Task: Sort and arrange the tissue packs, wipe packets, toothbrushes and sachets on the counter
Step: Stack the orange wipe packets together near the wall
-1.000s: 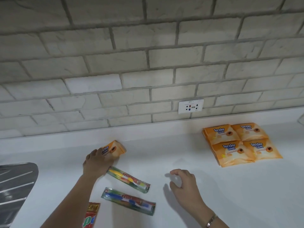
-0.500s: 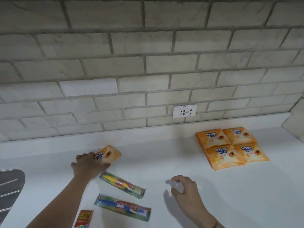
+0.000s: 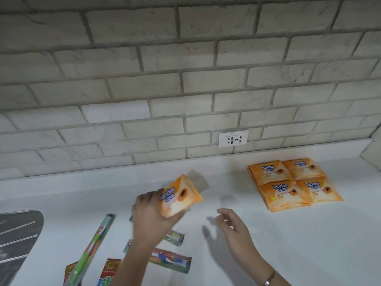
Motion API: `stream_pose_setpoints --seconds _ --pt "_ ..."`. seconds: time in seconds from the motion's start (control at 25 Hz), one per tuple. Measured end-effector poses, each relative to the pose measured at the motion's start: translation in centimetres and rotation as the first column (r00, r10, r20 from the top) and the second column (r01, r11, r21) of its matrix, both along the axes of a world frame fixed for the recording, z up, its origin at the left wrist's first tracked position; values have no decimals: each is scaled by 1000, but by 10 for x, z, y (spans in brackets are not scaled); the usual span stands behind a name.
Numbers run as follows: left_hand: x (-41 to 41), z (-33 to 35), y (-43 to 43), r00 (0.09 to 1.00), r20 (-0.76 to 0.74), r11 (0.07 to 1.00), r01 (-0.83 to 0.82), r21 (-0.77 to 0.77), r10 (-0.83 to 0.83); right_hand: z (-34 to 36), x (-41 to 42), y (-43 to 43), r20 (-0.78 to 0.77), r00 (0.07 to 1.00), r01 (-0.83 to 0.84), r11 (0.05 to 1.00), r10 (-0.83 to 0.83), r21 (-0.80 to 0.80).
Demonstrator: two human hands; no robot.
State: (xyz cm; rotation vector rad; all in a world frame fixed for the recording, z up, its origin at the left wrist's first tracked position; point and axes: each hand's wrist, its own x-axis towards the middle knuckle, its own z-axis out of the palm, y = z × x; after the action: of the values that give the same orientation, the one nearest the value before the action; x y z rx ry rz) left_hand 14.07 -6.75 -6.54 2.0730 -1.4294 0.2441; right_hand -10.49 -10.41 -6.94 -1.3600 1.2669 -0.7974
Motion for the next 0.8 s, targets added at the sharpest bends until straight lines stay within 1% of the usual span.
stream_pose_setpoints --seconds 0.08,0.12,0.16,0.24,0.44,0.48,0.52,0.56,0.6,0.64,0.72,0.8 --pt "-31 1 3 993 -42 994 107 8 -107 15 -4 -1 207 978 20 998 -33 66" --pt "-46 1 5 987 -48 988 154 10 -154 20 -7 -3 279 959 16 996 -39 86" --pt "-59 2 7 980 -51 981 193 14 -192 23 -10 -4 311 950 9 996 -38 93" --pt "-85 7 7 968 -71 969 245 30 -242 31 -18 -8 327 944 8 996 -38 92" --pt "-122 20 4 950 -101 949 303 81 -295 37 -51 -11 338 938 54 994 -84 97" --pt "-126 20 3 942 -130 943 321 88 -308 36 -57 -12 343 934 66 993 -98 102" --pt "-131 21 2 929 -199 938 335 89 -313 35 -65 -15 349 929 86 990 -119 109" --pt "-137 21 0 904 -306 938 337 80 -299 33 -74 -19 354 924 112 987 -147 118" --pt "-145 22 -2 861 -436 946 319 62 -261 31 -86 -24 359 916 138 982 -177 131" --pt "-154 22 -5 794 -572 958 283 46 -207 29 -100 -30 363 909 162 977 -204 142" --pt "-171 21 -10 597 -796 967 246 63 -100 26 -124 -41 359 902 192 968 -238 160" --pt "-194 18 -21 400 -916 950 295 99 -29 24 -148 -51 355 899 207 963 -257 173"
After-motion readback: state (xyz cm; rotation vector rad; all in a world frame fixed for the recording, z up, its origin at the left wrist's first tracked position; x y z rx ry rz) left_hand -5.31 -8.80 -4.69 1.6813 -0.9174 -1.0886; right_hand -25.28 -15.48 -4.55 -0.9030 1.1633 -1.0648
